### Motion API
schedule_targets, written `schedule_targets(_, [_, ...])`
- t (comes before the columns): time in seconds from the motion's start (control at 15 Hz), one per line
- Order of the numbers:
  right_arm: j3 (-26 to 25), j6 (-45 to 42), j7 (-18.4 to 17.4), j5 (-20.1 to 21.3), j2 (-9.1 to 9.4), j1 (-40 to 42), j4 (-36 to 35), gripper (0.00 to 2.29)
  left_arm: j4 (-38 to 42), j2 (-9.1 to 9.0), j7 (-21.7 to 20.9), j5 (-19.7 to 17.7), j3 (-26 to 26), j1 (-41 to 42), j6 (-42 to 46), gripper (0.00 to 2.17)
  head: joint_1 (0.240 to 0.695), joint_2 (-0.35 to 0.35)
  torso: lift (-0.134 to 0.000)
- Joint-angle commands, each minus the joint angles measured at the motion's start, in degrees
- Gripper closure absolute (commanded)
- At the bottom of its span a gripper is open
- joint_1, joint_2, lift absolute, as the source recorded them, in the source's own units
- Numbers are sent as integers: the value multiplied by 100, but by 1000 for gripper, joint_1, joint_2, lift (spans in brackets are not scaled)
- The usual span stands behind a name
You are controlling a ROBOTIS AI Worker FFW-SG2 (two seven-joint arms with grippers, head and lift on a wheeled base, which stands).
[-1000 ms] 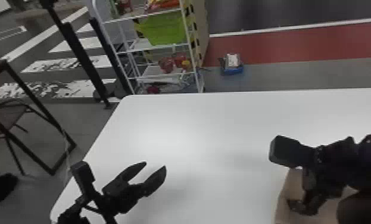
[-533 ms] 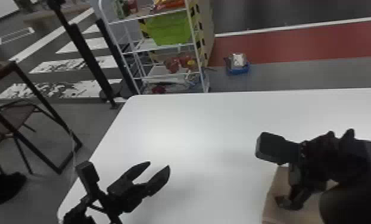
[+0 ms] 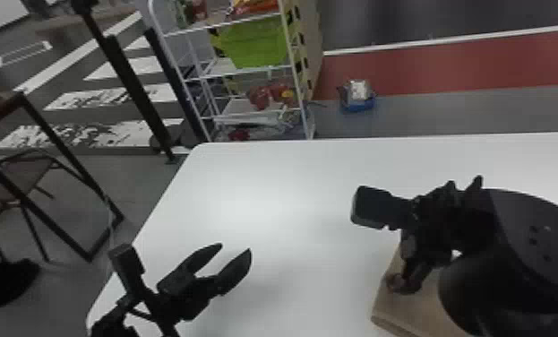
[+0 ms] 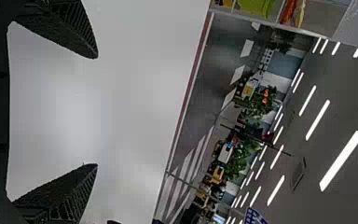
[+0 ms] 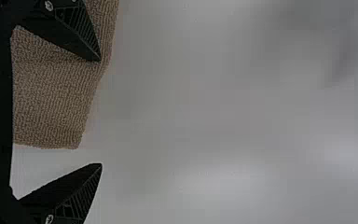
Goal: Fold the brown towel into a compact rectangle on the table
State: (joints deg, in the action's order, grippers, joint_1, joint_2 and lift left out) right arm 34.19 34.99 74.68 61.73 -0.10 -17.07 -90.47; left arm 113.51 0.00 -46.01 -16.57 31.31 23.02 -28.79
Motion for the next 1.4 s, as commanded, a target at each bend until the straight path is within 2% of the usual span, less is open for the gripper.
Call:
schedule_targets(0.0, [61, -23, -50, 32, 15, -121, 178, 73, -13, -15, -4, -13, 16, 0, 0, 46, 695, 350, -134])
schedule_targets(0.07, [8, -40, -15, -21, 15, -104, 152, 70, -13, -15, -13, -13, 16, 0, 0, 46, 695, 350, -134])
schedule_targets(0.2, [-159, -58, 170, -135, 10, 142, -525, 70, -13, -15, -22, -31, 34, 0, 0, 46, 695, 350, -134])
schedule_targets(0.27, [-282, -128, 346, -223, -140, 300, -929, 70, -13, -15, -22, -40, 42, 0, 0, 46, 695, 350, -134])
schedule_targets(0.33, [-343, -163, 365, -372, -289, 397, -1254, 73, -22, -15, -13, -40, 34, 0, 0, 46, 695, 350, -134])
schedule_targets(0.53, [-660, -40, 365, -478, -816, 801, -2054, 43, -48, -15, -13, -40, -10, -26, 0, 46, 695, 350, -134])
schedule_targets(0.6, [-800, 12, 365, -478, -948, 924, -2133, 43, -66, -15, -13, -40, -10, -26, 0, 46, 695, 350, -134])
schedule_targets(0.73, [-1090, -23, 365, -531, -1098, 1144, -2159, 63, -92, -15, -22, -31, -28, -35, 0, 46, 695, 350, -134])
schedule_targets(0.8, [-1257, -93, 365, -645, -1168, 1267, -2221, 76, -84, -15, -22, -31, -37, -35, 0, 46, 695, 350, -134])
schedule_targets(0.87, [-1459, -286, 365, -847, -1326, 1434, -2485, 80, -84, -15, -40, -31, -28, -35, 0, 46, 695, 345, -134])
schedule_targets(1.0, [-2154, -1745, 365, -1374, -1555, 1856, -2986, 80, -92, -15, -31, -31, -19, -35, 0, 46, 695, 323, -134])
schedule_targets(1.07, [-2663, -3152, 365, -1787, -1616, 2129, -3179, 80, -92, -15, -31, -31, -19, -35, 0, 46, 695, 314, -134])
schedule_targets(1.13, [-3120, -4031, 365, -2183, -1687, 2401, -3381, 80, -92, -15, -31, -31, -28, -44, 0, 46, 695, 306, -134])
schedule_targets(1.33, [-4043, -4224, 365, -2517, -1889, 2981, -3803, 76, -136, -15, -22, -5, -72, -79, 0, 46, 695, 301, -134])
